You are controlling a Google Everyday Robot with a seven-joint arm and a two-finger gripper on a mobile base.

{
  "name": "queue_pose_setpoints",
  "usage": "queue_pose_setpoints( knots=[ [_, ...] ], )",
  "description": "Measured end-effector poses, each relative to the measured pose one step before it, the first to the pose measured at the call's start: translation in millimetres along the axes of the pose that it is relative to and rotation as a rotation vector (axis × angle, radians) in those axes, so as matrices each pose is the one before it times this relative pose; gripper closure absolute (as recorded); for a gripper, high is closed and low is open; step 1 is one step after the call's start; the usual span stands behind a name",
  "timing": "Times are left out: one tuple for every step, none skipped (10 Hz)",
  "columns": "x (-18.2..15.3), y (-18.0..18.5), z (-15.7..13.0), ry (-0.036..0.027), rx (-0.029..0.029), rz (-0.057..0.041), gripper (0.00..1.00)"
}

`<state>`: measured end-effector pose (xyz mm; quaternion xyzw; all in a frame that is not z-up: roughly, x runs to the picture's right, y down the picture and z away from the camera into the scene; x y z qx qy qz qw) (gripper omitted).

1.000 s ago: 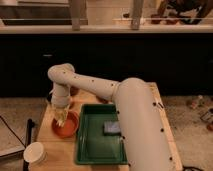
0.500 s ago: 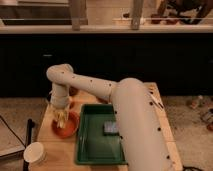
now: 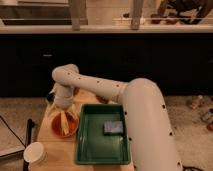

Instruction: Place banana in red bowl

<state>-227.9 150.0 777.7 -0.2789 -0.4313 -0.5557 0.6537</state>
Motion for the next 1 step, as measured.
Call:
queue_pose_setpoints(
  knots=[
    [4.49, 1.73, 1.38, 0.01287, 0.01035, 0.02349, 0.20]
  ],
)
